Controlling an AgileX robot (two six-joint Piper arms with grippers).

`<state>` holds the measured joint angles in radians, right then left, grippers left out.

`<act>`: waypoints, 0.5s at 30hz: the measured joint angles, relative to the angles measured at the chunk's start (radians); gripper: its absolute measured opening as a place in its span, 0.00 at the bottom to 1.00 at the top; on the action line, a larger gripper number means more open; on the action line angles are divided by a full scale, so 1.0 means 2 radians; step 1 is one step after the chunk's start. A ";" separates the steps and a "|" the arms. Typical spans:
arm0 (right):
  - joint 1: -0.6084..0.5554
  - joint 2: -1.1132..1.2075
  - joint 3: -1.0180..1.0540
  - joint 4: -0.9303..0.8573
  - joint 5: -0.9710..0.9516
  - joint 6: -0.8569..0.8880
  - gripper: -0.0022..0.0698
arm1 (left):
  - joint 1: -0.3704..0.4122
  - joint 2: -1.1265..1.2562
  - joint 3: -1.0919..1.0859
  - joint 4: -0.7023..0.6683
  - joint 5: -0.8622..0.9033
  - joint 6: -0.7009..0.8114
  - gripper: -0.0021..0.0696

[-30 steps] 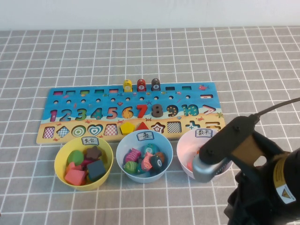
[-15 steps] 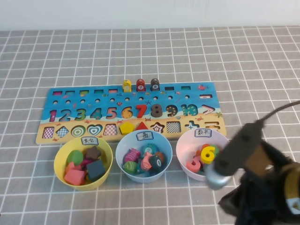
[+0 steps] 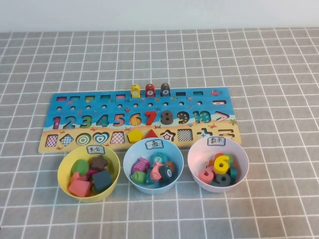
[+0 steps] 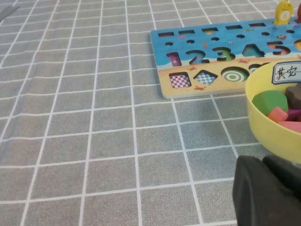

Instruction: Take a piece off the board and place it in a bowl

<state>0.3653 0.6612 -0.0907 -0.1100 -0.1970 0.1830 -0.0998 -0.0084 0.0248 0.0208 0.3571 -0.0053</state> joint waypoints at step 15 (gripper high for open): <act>-0.108 -0.251 0.058 0.012 0.115 0.002 0.01 | 0.000 0.000 0.000 0.000 0.000 0.000 0.02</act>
<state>0.1485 0.1593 0.0249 -0.0856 0.0323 0.1867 -0.0998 -0.0084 0.0248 0.0208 0.3571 -0.0053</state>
